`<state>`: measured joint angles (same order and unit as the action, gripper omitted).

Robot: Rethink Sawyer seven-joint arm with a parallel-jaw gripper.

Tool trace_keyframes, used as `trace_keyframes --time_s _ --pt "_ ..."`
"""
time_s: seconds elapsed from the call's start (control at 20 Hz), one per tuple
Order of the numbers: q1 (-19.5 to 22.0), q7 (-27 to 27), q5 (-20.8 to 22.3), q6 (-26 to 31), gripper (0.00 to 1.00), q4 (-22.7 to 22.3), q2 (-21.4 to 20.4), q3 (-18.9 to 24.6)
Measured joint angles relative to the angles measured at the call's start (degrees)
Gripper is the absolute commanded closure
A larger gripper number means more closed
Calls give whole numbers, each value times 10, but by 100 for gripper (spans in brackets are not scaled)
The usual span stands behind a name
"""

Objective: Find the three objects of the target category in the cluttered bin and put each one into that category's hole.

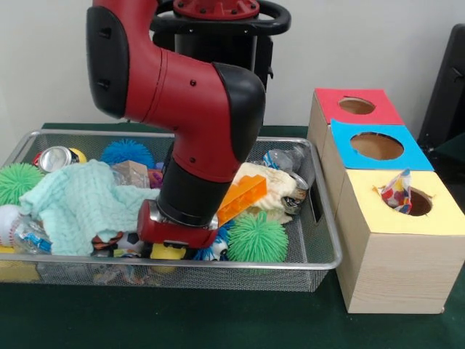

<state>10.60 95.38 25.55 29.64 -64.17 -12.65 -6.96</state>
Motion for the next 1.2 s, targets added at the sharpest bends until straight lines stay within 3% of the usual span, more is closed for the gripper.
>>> trace_keyframes --time_s 1.2 --pt "-72 0 -1 -24 0 32 47 -104"
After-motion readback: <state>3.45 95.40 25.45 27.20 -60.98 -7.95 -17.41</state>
